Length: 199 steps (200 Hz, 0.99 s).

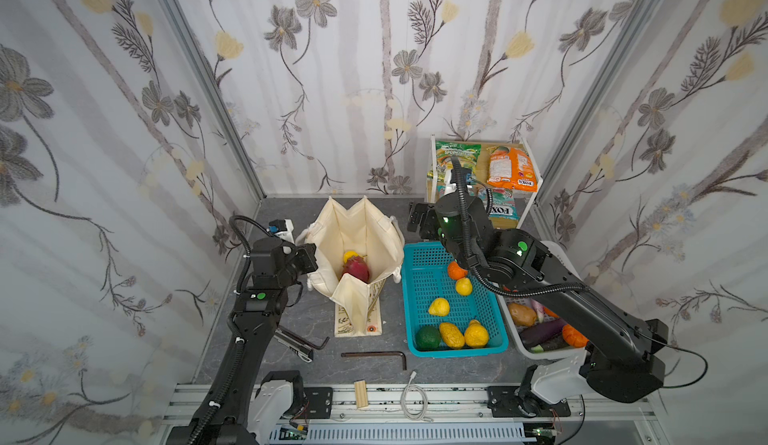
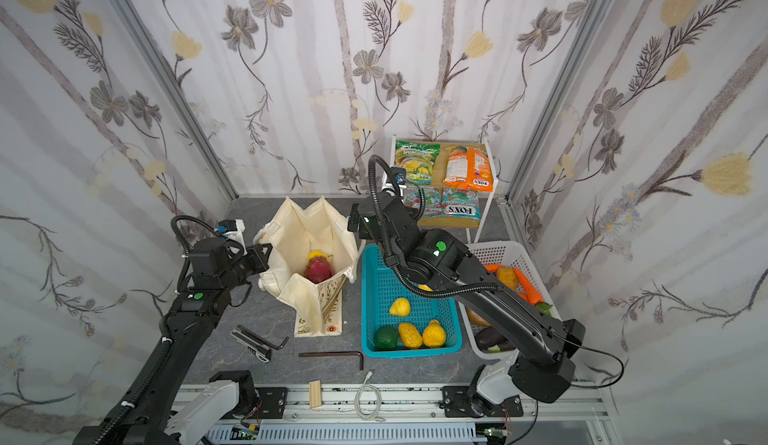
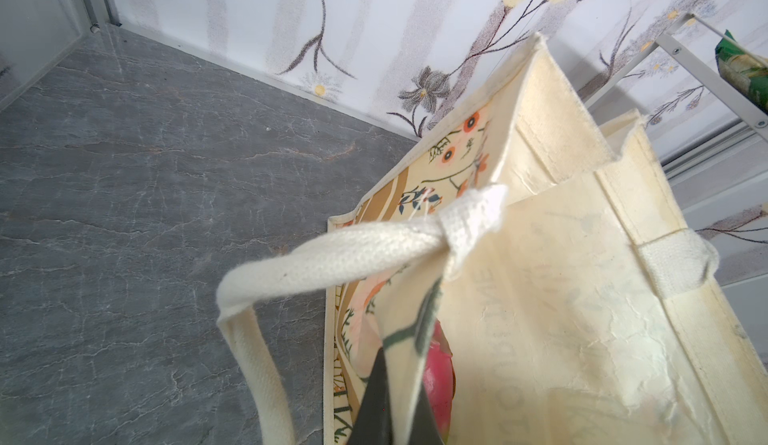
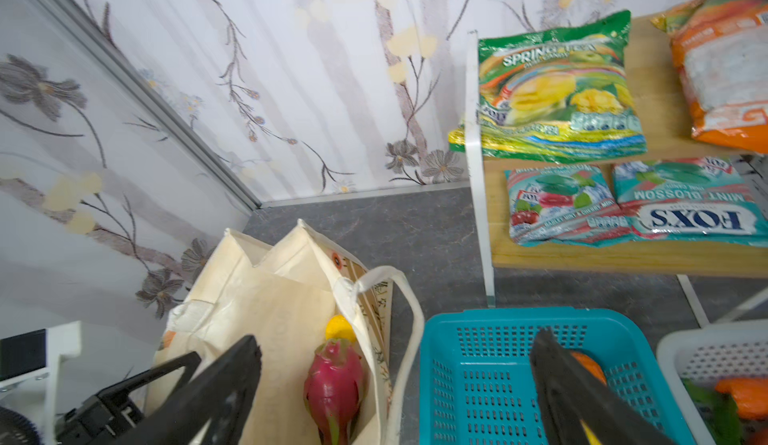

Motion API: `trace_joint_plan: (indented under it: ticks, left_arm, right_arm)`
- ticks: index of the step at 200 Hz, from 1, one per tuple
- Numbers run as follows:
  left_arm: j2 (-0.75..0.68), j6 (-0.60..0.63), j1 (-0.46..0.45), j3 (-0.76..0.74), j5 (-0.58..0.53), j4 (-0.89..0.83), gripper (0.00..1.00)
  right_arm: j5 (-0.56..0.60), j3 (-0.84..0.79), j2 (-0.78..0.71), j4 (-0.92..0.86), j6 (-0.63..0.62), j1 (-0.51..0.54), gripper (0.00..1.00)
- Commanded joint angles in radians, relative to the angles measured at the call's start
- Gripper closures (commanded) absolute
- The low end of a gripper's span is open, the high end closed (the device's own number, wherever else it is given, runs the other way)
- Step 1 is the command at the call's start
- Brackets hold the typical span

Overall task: Place the food into the grocery bag and tie it
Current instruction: 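Raise the right gripper out of the bag and move over the teal basket, then lower the right gripper toward the yellow lemon in the teal basket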

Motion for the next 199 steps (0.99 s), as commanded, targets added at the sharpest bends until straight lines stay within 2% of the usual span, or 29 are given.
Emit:
trace_joint_plan:
  ticks: [1, 25, 50, 83, 117, 156, 199]
  left_arm:
    - [-0.004, 0.005, 0.001, 0.006, 0.001, 0.018, 1.00]
    - [-0.007, 0.005, 0.001, 0.006, -0.001, 0.018, 1.00]
    - [-0.006, 0.005, 0.000, 0.006, 0.000, 0.018, 1.00]
    - [-0.003, 0.005, 0.000, 0.006, 0.000, 0.018, 1.00]
    - [-0.002, 0.004, 0.000, 0.006, 0.000, 0.018, 1.00]
    - [-0.005, 0.005, 0.000, 0.006, -0.002, 0.018, 1.00]
    - [-0.007, 0.003, 0.001, 0.004, -0.002, 0.018, 1.00]
  right_arm:
    - [-0.059, -0.142, -0.070, 0.125, 0.034, -0.037, 0.00]
    - [-0.229, -0.315, -0.143, 0.207, 0.042, -0.127, 0.00]
    - [-0.240, -0.516, -0.243, 0.292, 0.095, -0.212, 0.00]
    - [-0.385, -0.748, -0.361, 0.436, 0.080, -0.272, 0.00]
    - [-0.351, -0.820, -0.362, 0.400, 0.111, -0.276, 0.00]
    - [-0.461, -0.874, -0.303, 0.402, 0.160, -0.280, 0.00]
    - [-0.517, -0.909, -0.231, 0.413, 0.223, -0.279, 0.01]
